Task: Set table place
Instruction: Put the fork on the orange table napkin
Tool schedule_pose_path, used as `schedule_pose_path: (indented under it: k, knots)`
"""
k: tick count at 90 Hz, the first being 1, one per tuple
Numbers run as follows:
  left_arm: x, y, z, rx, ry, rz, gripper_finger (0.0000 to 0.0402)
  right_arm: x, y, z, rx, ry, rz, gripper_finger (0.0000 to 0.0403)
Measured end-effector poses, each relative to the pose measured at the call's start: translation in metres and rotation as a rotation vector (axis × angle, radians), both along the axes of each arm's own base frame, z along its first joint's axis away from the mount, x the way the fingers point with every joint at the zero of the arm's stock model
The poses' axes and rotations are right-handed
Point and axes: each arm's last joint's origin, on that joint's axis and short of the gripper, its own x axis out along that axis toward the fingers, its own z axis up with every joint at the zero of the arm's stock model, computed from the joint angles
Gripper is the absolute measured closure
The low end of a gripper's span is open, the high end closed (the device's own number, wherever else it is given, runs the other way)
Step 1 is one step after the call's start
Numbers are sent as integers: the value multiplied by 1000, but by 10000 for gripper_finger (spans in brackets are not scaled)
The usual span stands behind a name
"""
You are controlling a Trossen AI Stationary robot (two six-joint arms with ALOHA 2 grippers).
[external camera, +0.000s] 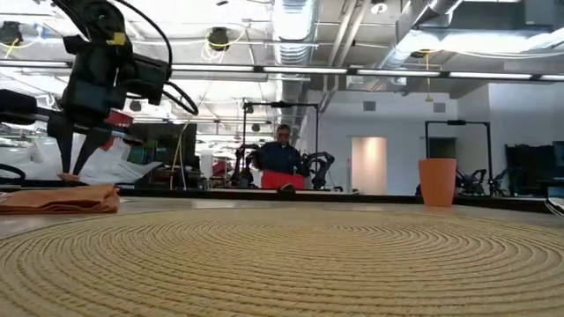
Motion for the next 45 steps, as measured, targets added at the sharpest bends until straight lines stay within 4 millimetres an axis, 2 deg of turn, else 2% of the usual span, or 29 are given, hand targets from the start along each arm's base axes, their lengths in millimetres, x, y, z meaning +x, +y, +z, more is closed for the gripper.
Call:
schedule_pose_path:
  k: [21,45]
  knots:
    - [2,4,-6,-17,29,-15,400,0,0,0,2,0,0,301]
    - [5,5,-10,-23,47,17,367,0,2,0,-5,7,30,301]
